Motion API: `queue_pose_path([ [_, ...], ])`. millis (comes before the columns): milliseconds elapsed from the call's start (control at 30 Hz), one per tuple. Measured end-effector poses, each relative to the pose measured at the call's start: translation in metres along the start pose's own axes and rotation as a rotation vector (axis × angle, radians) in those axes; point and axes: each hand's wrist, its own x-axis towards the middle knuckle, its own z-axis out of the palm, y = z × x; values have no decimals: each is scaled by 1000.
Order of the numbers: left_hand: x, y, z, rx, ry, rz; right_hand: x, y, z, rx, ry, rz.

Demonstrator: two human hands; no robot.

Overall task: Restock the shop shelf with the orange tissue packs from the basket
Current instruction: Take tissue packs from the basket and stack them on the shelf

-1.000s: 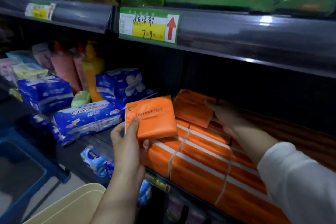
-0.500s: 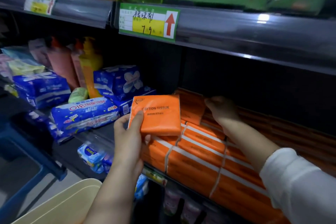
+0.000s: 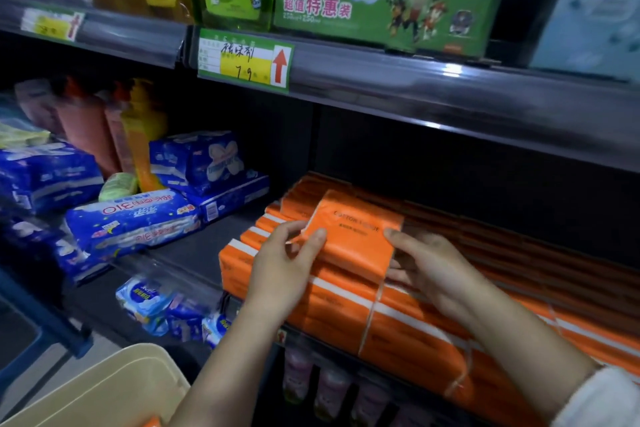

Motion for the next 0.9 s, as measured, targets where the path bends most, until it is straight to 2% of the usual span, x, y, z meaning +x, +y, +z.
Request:
queue_pose_path([
  [100,0,-10,-1,410,-1,197,6,-4,-20,15,183,70],
  [267,-1,-24,1,786,-89,216,30,-6,-35,-107,280,84],
  [367,1,-28,3,811,-102,227,41,-7,-33,-184,318,83],
  [500,2,-28,2,821,-113,230,41,-12,-29,-495,360,17],
  [600,3,-30,2,808,-116,232,34,-14,-26,-557,275,44],
  [700,3,-31,2,797,-117,234,30,-10,-24,-634,267,57],
  [900,3,-31,3,791,-121,220,33,-2,-14,-579,266,76],
])
